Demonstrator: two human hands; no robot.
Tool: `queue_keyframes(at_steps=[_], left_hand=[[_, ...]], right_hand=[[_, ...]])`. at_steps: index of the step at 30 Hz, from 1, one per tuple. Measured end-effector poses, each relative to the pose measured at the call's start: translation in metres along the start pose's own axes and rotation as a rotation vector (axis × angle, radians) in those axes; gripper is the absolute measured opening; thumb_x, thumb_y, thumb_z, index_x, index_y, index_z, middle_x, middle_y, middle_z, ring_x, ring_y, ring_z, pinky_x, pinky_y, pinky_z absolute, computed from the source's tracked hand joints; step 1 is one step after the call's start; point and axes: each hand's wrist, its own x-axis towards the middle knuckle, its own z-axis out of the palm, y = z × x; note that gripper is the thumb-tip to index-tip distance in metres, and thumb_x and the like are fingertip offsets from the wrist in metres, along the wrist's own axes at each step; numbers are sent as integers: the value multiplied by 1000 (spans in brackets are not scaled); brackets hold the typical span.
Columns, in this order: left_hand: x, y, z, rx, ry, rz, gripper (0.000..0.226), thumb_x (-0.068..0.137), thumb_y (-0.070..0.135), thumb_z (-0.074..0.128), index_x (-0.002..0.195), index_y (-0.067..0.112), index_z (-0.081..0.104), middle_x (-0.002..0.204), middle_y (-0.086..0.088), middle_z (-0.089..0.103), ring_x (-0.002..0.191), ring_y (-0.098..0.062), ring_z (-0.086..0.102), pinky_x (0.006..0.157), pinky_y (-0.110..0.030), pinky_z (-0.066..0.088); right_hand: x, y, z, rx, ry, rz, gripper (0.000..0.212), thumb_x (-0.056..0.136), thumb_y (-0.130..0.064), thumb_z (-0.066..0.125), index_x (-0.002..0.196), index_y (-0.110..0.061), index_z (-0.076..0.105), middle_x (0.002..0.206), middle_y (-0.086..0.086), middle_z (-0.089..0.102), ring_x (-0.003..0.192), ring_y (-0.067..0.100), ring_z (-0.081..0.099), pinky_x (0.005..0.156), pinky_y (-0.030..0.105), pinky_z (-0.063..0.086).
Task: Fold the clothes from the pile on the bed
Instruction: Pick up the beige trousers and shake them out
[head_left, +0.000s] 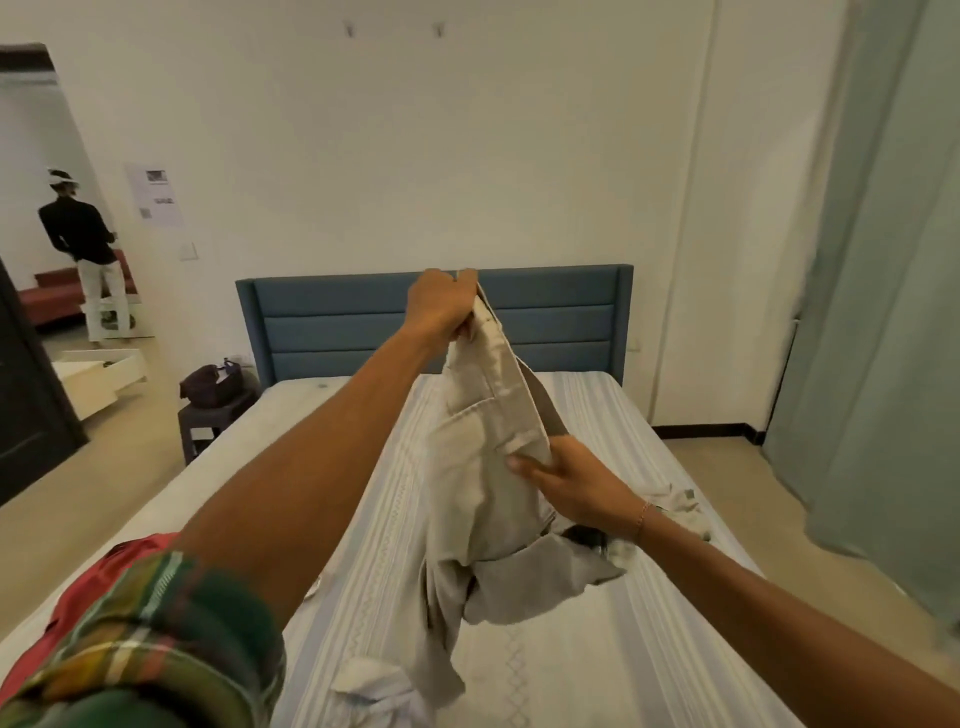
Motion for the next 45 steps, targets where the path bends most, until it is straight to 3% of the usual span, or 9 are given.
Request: queue_keyframes(at_steps=[4, 7, 11, 16, 20, 23, 27, 36, 45], left_hand=[[4, -7, 17, 447, 112, 284, 26, 96, 33, 54, 89, 9, 61, 86, -8, 65, 76, -23, 60, 65, -33, 50], [-22, 5, 39, 324, -338, 663, 23, 101, 25, 55, 121, 15, 61, 123, -2, 63, 110, -16, 61, 93, -28, 52], [-46, 6, 60, 445, -844, 302, 36, 97, 51, 57, 99, 19, 75, 101, -1, 74, 91, -13, 69, 79, -24, 54], [-39, -21, 73, 554, -889, 170, 27, 79, 42, 82, 82, 17, 71, 75, 3, 68, 72, -12, 64, 64, -20, 51], [-37, -18, 84, 565, -892, 165, 24, 85, 38, 77, 93, 16, 73, 86, -1, 71, 75, -13, 66, 67, -21, 55], [-30, -20, 78, 476, -860, 183, 23, 90, 33, 73, 94, 10, 76, 87, -6, 71, 77, -14, 65, 70, -24, 55], [-24, -22, 67, 320, -760, 169, 34, 93, 30, 69, 103, -2, 73, 88, -16, 67, 77, -16, 60, 67, -24, 51], [-17, -27, 47, 218, -568, 67, 22, 96, 25, 65, 87, 6, 68, 82, -8, 62, 76, -19, 59, 65, -22, 50], [-34, -22, 37, 29, -553, 144, 29, 91, 38, 69, 95, 9, 75, 91, -9, 73, 79, -19, 68, 71, -25, 55]], right_hand=[[13, -5, -46, 34, -46, -96, 29, 99, -39, 57, 113, -17, 68, 105, -3, 70, 96, 10, 65, 87, 28, 58], [33, -14, -71, -15, -67, -185, 30, 98, -39, 60, 111, -15, 70, 102, 1, 72, 94, 16, 67, 87, 35, 57], [49, -1, -87, 34, -81, -181, 25, 93, -31, 71, 105, -9, 72, 90, 4, 72, 81, 19, 68, 74, 36, 58], [54, 29, -102, 167, -49, -59, 37, 79, -41, 80, 86, -5, 77, 71, 12, 67, 62, 18, 55, 55, 28, 44], [48, 57, -116, 346, -192, -85, 33, 84, -42, 73, 99, -12, 73, 77, -3, 69, 72, 14, 61, 63, 21, 49], [44, 91, -127, 502, -376, -10, 46, 84, -26, 76, 125, -9, 61, 110, 7, 73, 104, 23, 70, 88, 33, 57], [36, 128, -120, 231, -517, -49, 41, 83, -31, 82, 119, -15, 70, 112, 5, 72, 108, 25, 67, 97, 37, 55], [52, 95, -110, -103, 71, -406, 13, 100, -26, 48, 111, -24, 55, 102, -6, 62, 89, 9, 61, 76, 7, 49], [62, 52, -113, -233, 408, -689, 18, 95, -18, 63, 107, -7, 70, 99, 10, 71, 86, 17, 65, 76, 8, 50]])
